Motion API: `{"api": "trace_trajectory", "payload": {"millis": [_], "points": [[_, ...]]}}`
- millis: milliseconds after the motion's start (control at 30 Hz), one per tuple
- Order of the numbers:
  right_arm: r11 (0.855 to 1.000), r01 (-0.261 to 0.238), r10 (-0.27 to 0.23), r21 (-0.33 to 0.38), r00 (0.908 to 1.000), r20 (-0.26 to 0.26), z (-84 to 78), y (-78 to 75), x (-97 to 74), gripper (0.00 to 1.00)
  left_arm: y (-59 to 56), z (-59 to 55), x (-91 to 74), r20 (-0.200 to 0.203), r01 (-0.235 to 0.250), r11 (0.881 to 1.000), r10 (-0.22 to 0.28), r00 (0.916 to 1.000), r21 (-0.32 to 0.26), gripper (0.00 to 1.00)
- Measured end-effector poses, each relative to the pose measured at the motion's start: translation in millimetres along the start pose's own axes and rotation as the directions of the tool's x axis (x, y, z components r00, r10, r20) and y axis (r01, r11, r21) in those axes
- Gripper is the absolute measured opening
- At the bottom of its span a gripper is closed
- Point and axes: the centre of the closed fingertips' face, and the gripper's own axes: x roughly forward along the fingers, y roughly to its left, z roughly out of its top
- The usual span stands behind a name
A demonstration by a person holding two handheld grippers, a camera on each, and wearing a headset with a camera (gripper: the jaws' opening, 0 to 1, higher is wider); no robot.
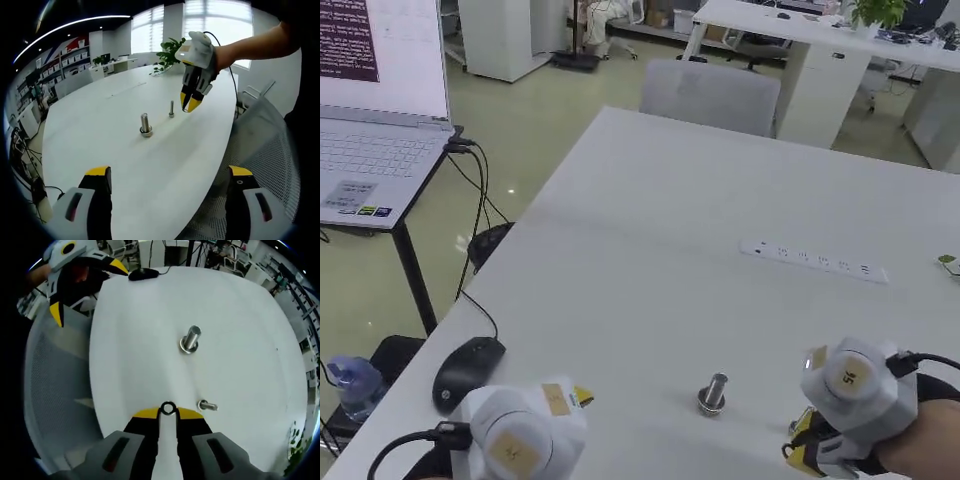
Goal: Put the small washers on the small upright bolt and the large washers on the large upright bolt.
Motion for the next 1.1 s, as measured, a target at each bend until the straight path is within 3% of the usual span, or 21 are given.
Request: {"api": "trace_trajectory", "payload": {"millis": [200,400,1100], "points": [[0.999,0.017,-0.017,0.037,0.9998,-0.012,-18.8,-10.5,-9.2,0.13,3.6,3.6,2.0,0.01,-0.001,1.0,0.001,0.9999,-0.01,0.99],[0.998,0.026,-0.025,0.062,0.9996,-0.012,-25.2,-19.2,-12.1,0.13,6.0,5.2,3.4,0.021,-0.002,1.0,0.002,0.9998,-0.021,0.99],[0.997,0.046,-0.046,0.061,0.9989,0.008,-1.4,-60.8,-9.0,0.13,8.9,0.4,8.7,-0.008,-0.015,1.0,0.014,0.9999,-0.027,0.96]]}}
